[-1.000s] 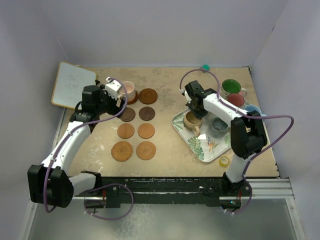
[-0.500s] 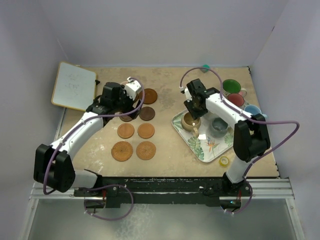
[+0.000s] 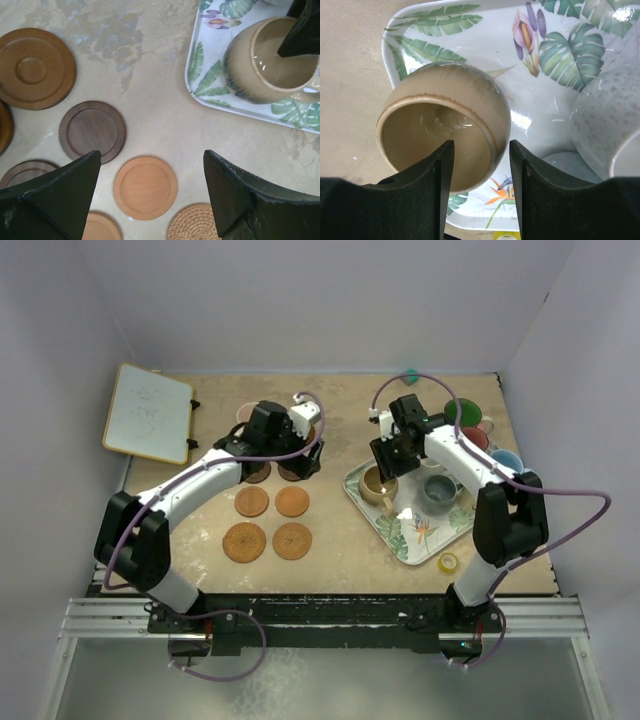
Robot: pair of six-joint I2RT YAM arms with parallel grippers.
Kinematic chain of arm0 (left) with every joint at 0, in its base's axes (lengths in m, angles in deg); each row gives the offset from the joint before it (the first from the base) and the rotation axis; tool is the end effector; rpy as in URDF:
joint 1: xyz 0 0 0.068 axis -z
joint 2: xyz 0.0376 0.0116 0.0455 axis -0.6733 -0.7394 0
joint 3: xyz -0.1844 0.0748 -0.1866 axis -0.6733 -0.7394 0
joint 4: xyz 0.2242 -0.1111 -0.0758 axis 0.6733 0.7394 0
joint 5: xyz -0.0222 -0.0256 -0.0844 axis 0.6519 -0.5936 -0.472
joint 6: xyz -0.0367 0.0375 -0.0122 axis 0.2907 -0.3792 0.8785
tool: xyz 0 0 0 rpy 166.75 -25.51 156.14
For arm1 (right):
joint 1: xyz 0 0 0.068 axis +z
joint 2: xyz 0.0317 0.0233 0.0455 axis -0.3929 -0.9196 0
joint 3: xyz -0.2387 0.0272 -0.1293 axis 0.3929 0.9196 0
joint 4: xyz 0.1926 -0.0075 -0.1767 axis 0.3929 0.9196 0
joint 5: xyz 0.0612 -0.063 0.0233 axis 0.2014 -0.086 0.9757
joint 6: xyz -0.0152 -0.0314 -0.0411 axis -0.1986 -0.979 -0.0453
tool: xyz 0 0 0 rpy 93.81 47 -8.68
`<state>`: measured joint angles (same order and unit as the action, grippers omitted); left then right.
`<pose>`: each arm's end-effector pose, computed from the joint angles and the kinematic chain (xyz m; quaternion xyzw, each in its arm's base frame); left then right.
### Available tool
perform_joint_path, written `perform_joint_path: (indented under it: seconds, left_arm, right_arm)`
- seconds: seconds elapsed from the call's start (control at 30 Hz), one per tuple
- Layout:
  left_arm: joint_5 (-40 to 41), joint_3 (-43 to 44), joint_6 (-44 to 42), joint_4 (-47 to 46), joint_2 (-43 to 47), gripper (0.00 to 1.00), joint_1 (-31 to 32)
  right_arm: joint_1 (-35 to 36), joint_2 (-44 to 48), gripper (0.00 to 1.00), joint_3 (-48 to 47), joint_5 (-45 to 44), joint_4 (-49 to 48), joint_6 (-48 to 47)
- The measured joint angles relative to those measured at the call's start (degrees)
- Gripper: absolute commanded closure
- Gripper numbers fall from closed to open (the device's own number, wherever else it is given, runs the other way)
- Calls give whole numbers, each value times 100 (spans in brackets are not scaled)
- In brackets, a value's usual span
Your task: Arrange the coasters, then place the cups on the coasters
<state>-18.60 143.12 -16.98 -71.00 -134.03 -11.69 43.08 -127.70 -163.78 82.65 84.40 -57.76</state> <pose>0.2974 -0.1860 0.2737 0.2886 0.8463 -0.2175 0.3914 0.3385 0.1259 0.2422 -0.1976 0.9470 0.0765 0.2416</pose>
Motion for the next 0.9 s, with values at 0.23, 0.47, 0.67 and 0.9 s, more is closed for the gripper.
perform_joint_path:
  seconds: [0.23, 0.47, 0.67, 0.9]
  left_arm:
    - [50, 525, 682, -2, -605, 21, 483]
    - [168, 1200, 1259, 0, -1307, 21, 944]
    - [378, 1904, 1742, 48, -1917, 21, 1390]
    - [708, 2406, 2083, 284, -2433, 33, 1635]
  right_arm:
    - [-358, 581, 44, 142, 496, 11, -11]
    - [-393, 1410, 41, 389, 385, -151, -76]
    - [-632, 2094, 38, 730, 232, -350, -92]
    - [-1051, 2461, 38, 907, 254, -538, -92]
